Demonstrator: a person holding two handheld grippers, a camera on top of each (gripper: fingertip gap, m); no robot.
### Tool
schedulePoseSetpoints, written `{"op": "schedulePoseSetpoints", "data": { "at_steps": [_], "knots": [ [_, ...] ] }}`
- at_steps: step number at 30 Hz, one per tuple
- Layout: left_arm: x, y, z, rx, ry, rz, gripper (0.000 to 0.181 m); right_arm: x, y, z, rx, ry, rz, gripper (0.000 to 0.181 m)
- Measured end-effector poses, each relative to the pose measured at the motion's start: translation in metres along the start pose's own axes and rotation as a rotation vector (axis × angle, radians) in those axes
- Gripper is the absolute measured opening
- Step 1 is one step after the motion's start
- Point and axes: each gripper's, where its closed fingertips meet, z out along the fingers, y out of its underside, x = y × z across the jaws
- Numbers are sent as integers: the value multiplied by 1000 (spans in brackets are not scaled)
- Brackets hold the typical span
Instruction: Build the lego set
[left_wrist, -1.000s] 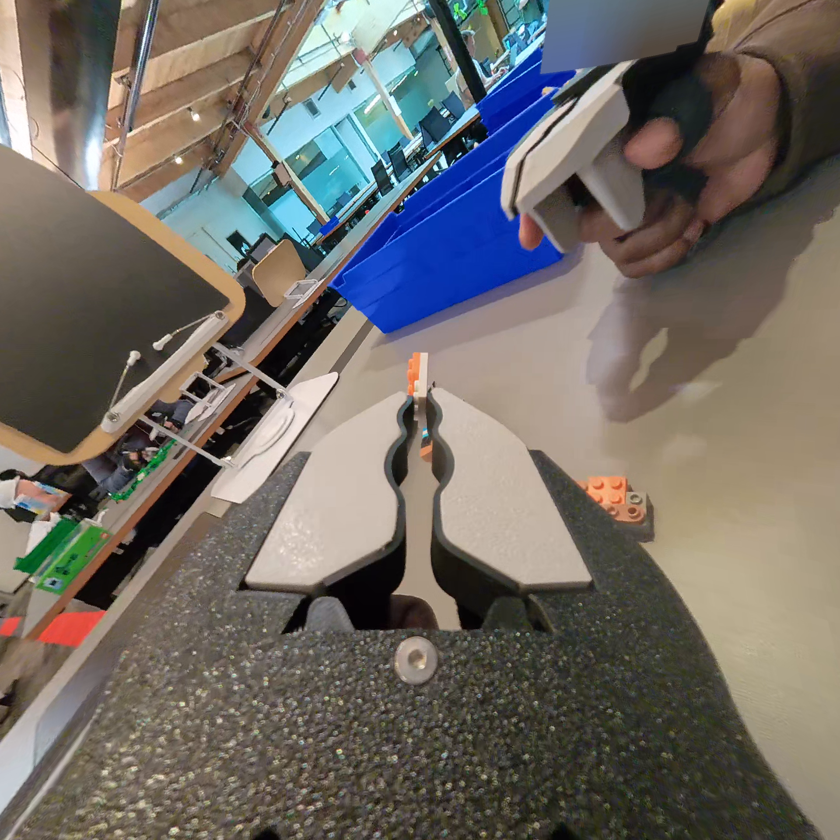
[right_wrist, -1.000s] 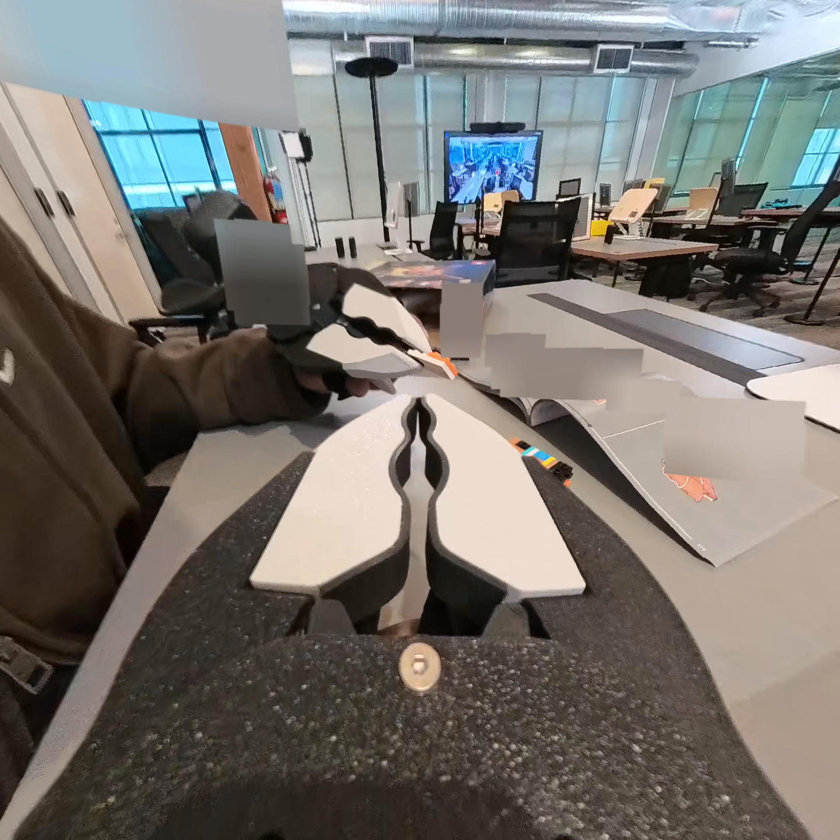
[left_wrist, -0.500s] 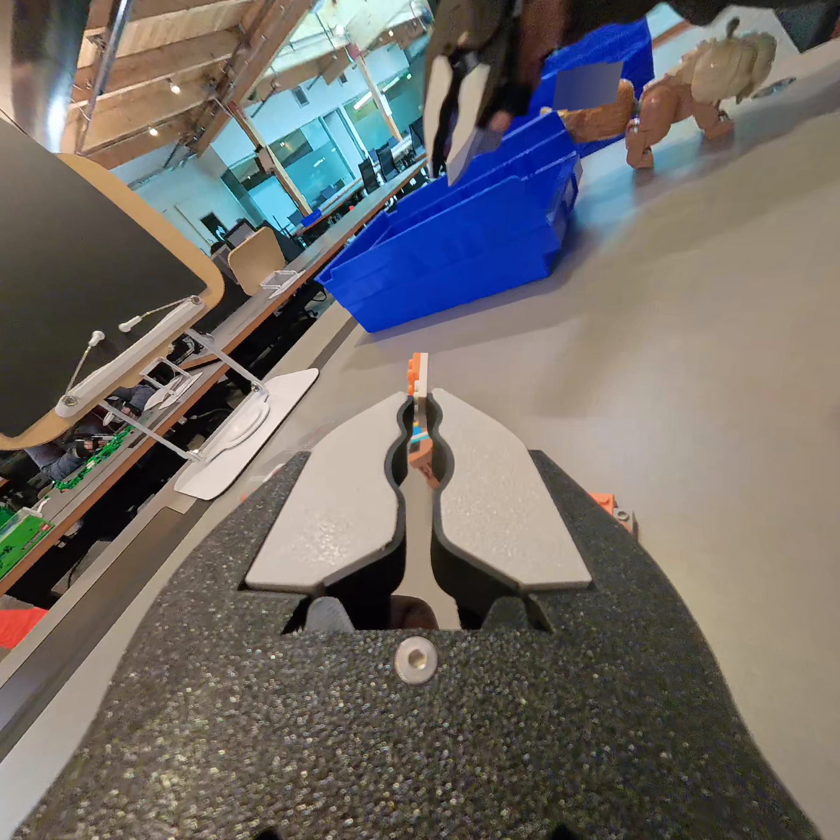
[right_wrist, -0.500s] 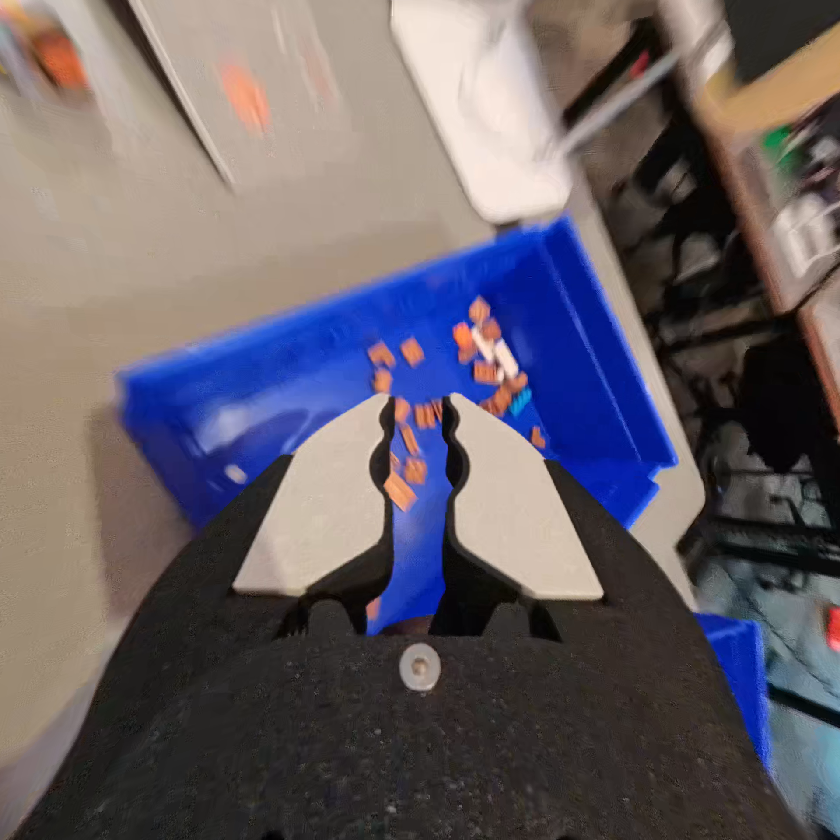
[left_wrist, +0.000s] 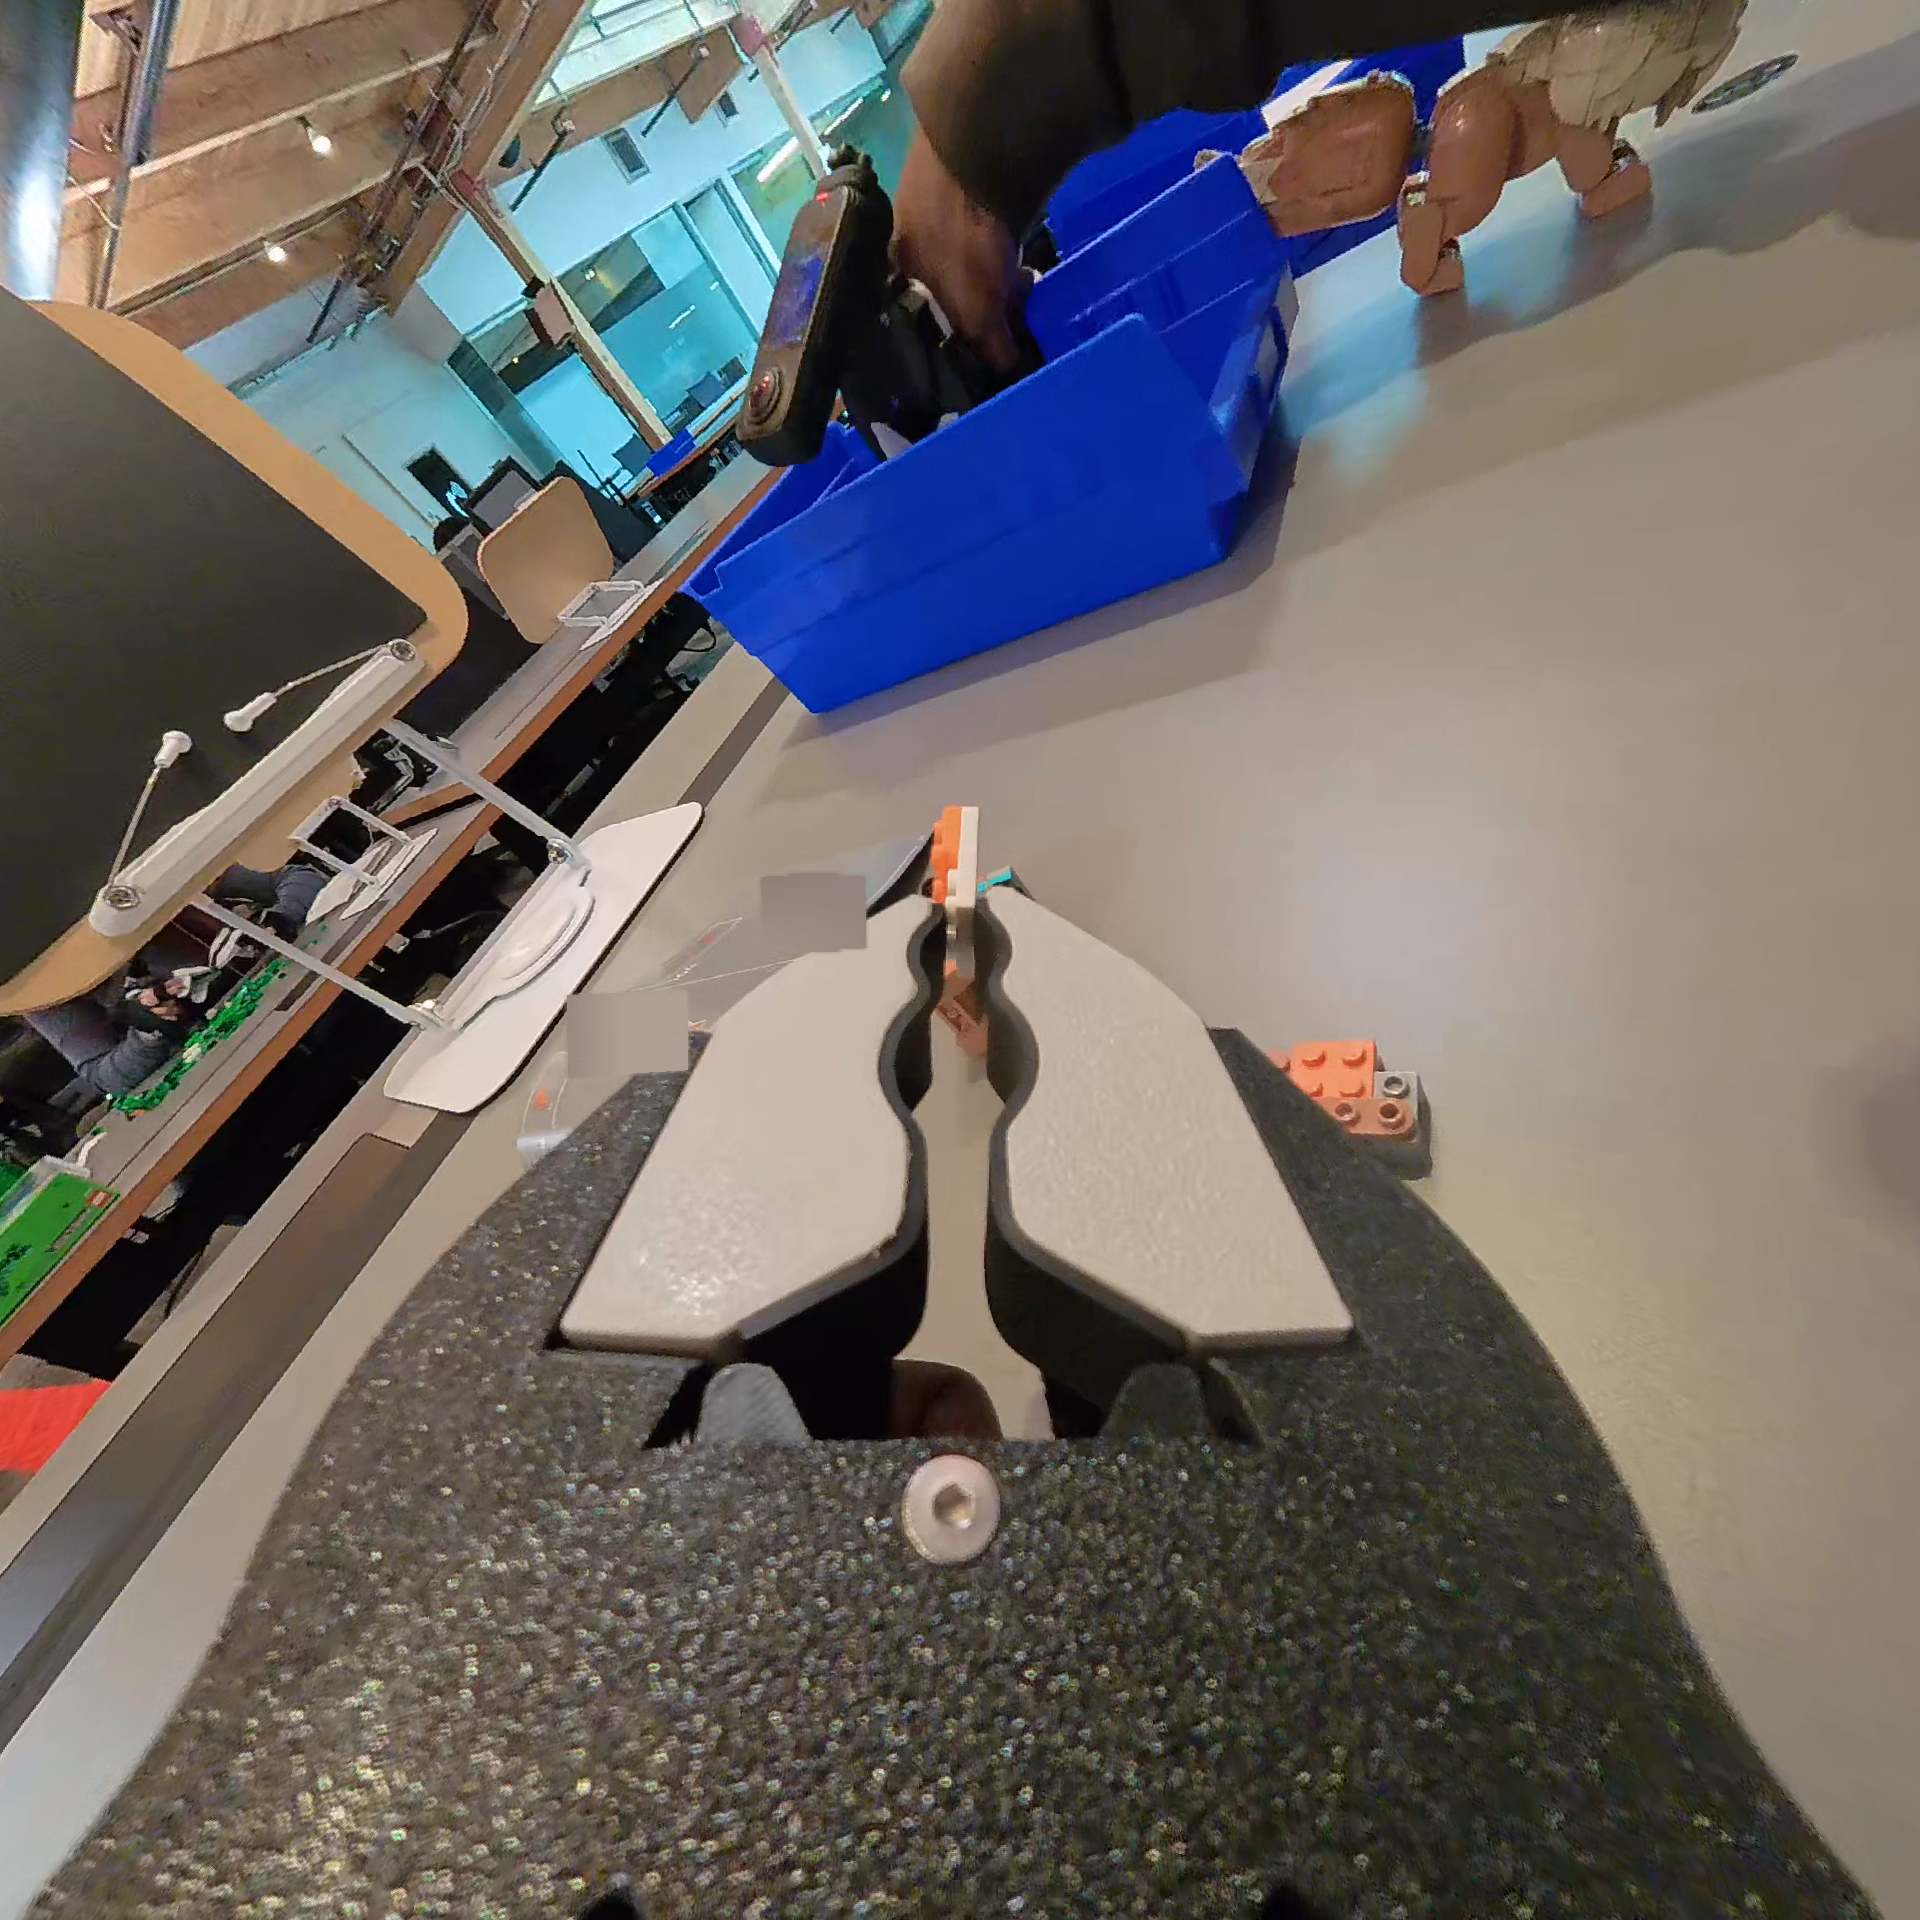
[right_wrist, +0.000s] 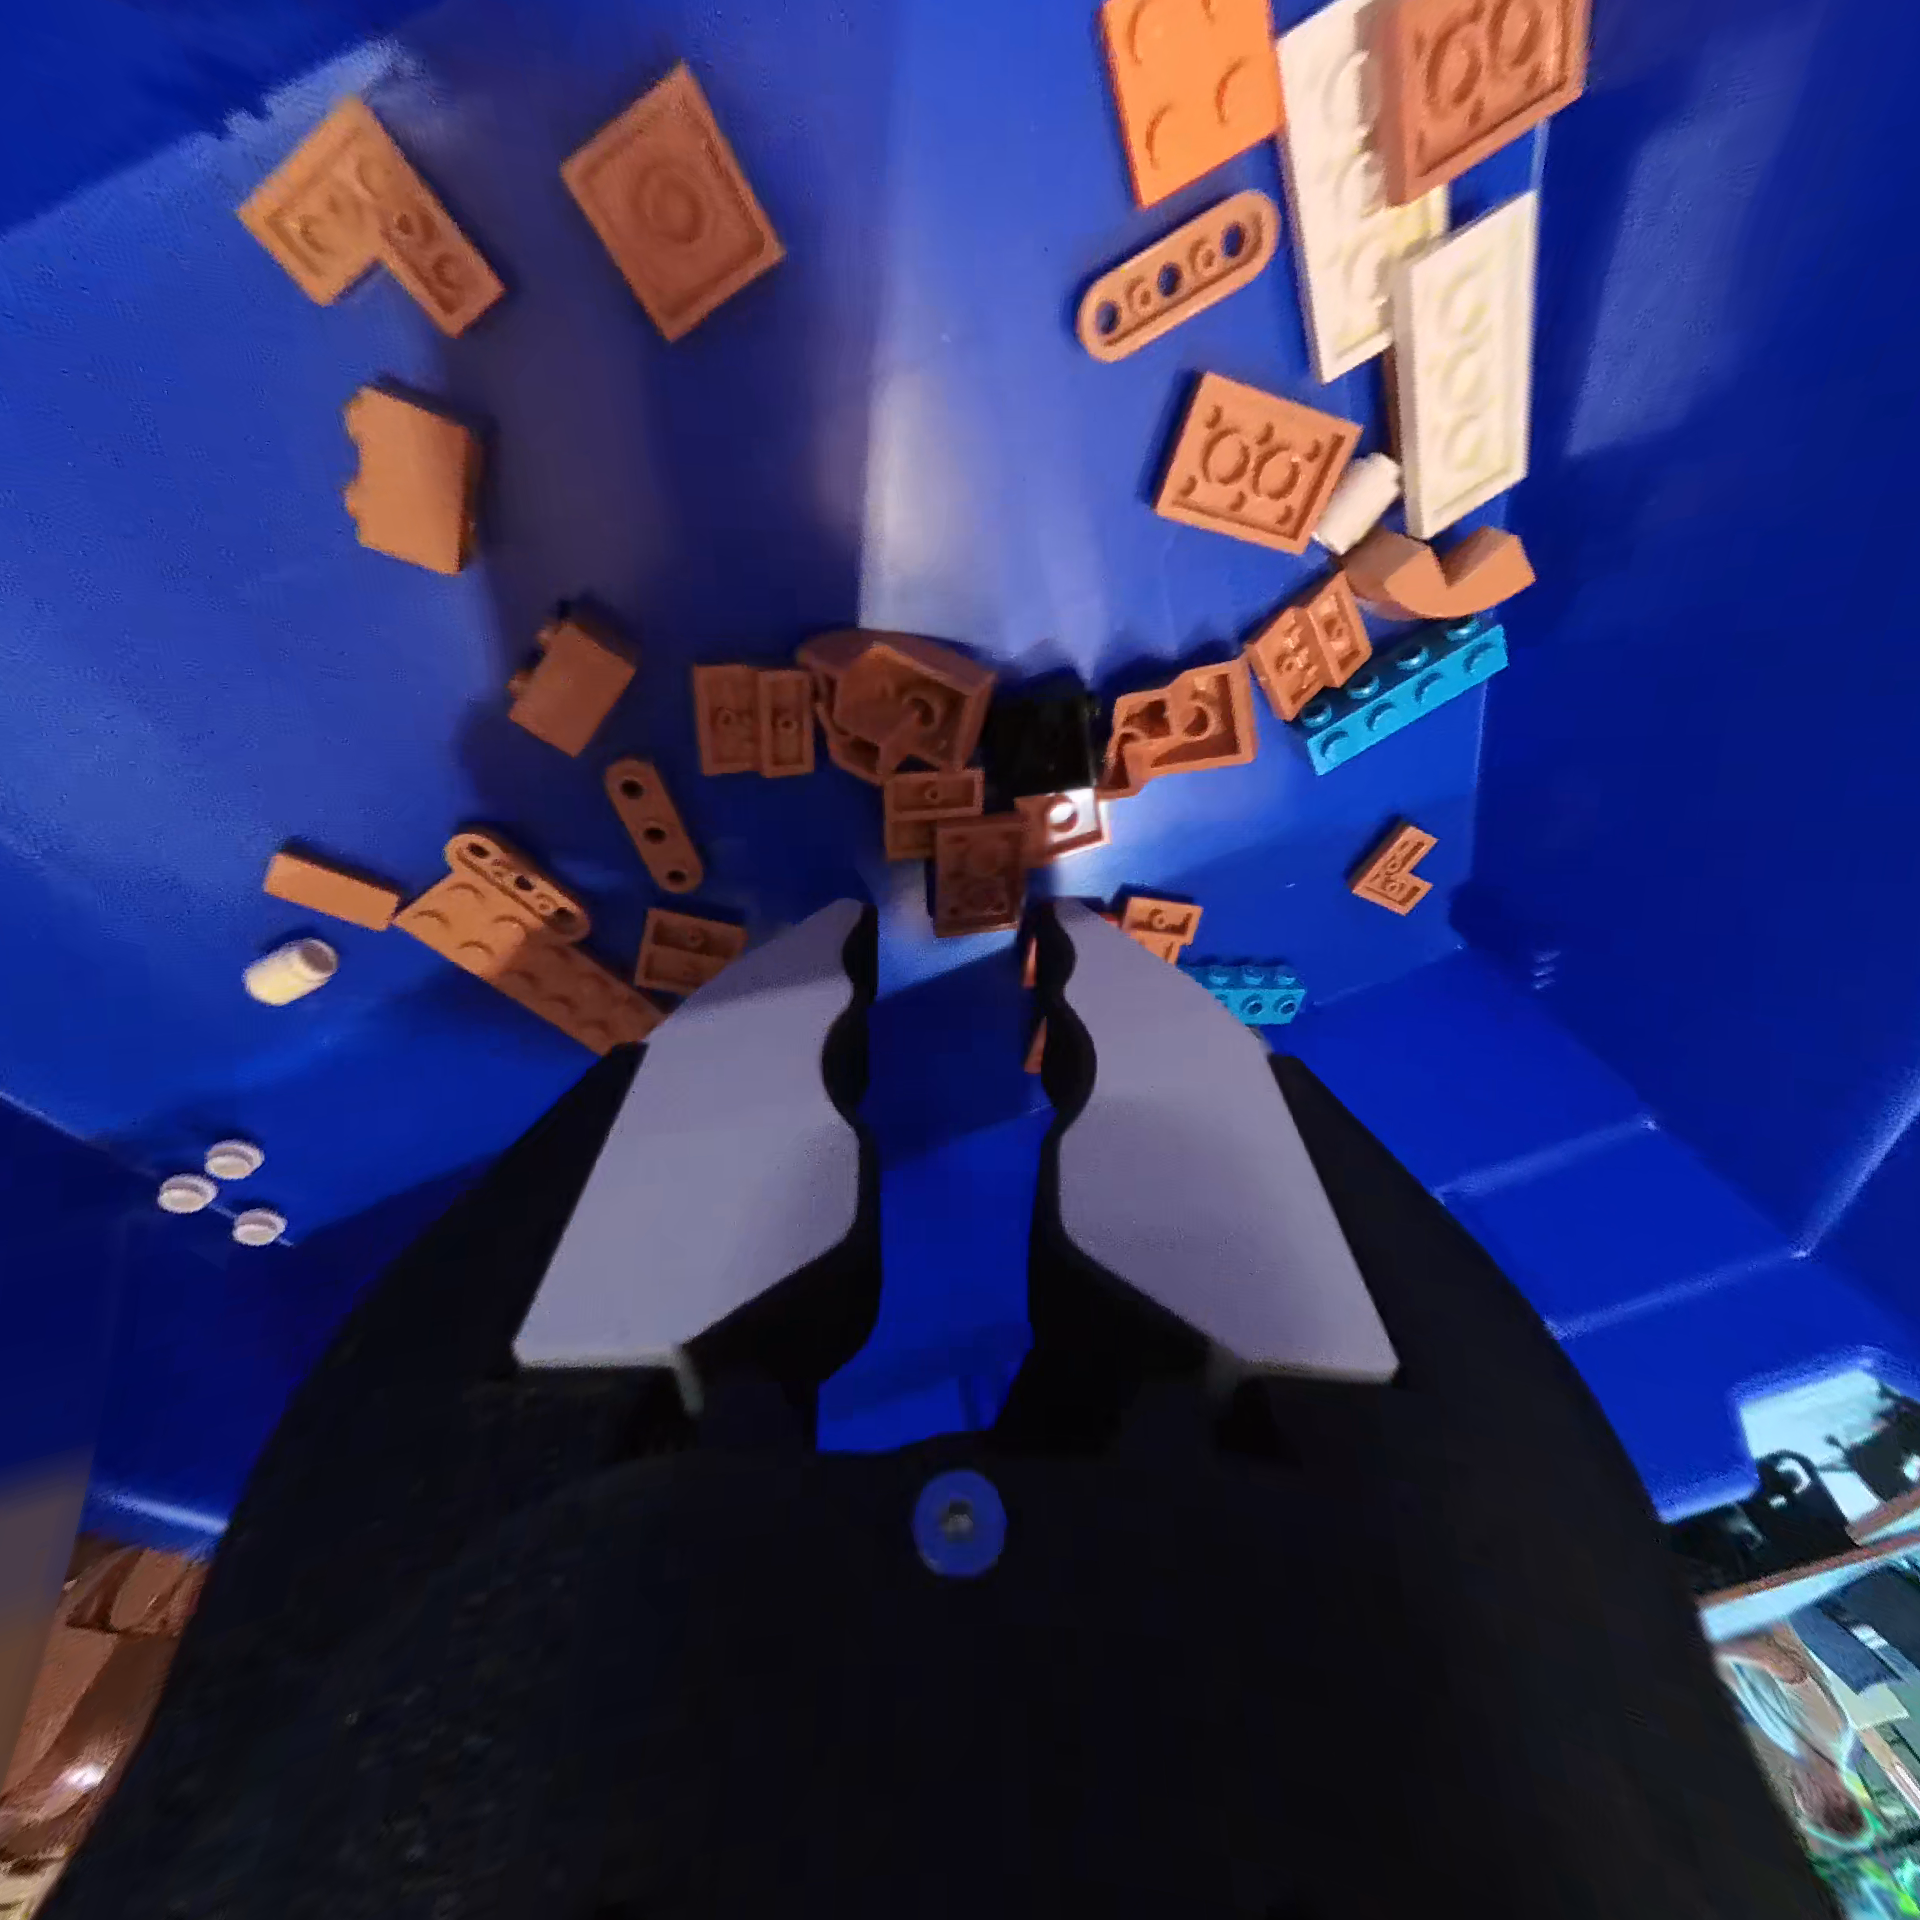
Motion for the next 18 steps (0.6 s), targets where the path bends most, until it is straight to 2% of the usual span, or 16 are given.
{"op": "schedulePoseSetpoints", "data": {
  "at_steps": [4, 8, 12, 15, 18],
  "knots": [
    [3, 0, -1, -5, 8, 11, 5, 3, -2, 0, -24, 1, -12, 28],
    [3, -4, -4, 2, 4, 14, 5, -1, -2, 1, -73, -31, -11, 17],
    [6, -7, -6, 6, 17, 27, 5, -1, -3, 1, -45, -64, 42, 16],
    [12, -5, -9, -11, 38, 62, 5, -6, -12, -17, 87, -61, 102, 16],
    [17, 7, -14, -66, 51, 149, 5, -27, -37, -67, 355, -31, 168, 16]
  ]
}}
